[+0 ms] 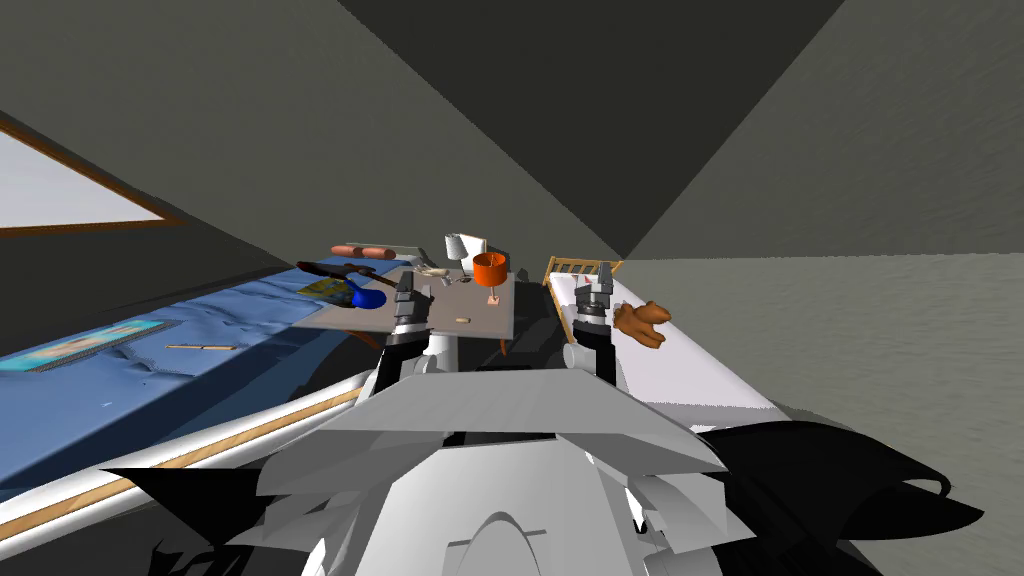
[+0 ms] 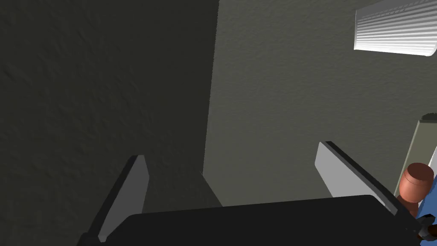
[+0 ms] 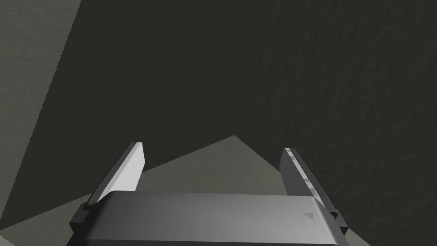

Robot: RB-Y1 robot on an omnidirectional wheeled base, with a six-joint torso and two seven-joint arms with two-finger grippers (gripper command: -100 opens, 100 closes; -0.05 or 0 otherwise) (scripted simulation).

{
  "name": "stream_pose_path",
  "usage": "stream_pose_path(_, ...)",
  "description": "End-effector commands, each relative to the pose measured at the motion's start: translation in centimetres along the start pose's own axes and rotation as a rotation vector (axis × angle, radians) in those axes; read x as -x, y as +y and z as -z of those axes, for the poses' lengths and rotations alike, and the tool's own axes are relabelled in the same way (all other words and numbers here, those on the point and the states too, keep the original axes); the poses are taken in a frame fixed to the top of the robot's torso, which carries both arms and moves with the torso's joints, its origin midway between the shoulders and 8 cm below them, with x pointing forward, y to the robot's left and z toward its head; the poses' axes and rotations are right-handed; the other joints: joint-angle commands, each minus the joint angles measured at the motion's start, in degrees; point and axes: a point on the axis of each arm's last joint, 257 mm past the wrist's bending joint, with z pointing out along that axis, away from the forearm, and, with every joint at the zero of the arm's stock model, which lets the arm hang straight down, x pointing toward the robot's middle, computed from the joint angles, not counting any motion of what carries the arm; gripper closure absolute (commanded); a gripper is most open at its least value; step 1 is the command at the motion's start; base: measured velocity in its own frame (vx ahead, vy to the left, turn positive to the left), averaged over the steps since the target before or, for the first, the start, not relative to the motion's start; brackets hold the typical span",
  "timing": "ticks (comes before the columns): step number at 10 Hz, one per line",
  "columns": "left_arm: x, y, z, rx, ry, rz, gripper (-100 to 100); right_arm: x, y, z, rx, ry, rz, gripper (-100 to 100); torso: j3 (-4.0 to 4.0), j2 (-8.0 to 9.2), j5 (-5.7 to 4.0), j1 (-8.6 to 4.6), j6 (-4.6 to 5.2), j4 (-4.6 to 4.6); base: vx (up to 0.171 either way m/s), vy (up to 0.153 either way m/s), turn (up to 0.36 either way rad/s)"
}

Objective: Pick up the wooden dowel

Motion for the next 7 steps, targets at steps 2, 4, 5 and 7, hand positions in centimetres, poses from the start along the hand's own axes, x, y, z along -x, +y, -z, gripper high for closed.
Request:
stream_pose_path(2, -0.4, 1.5, 0.0, 0.030, 0.042, -0.022, -100, 0.0, 0.0, 0.0, 0.000, 0.000, 0.000, 0, 0.00, 0.01, 0.00, 0.01, 0.01, 0.00, -0.006, -0.001, -0.035)
stream_pose_path(4, -0.5, 3.8, 0.1, 0.077, 0.075, -0.042, -100, 0.0, 0.0, 0.0, 0.000, 0.000, 0.000, 0, 0.02, 0.03, 0.01, 0.02, 0.01, 0.00, -0.016, -0.001, -0.048)
stream_pose_path(5, -0.5, 5.3, 0.2, 0.108, 0.089, -0.053, -100, 0.0, 0.0, 0.0, 0.000, 0.000, 0.000, 0, 0.03, 0.05, 0.01, 0.02, 0.01, 0.01, -0.020, -0.003, -0.067)
stream_pose_path(7, -0.4, 6.9, 0.3, 0.144, 0.101, -0.063, -100, 0.0, 0.0, 0.0, 0.000, 0.000, 0.000, 0, 0.04, 0.08, 0.01, -0.01, 0.01, 0.01, -0.021, -0.008, -0.059)
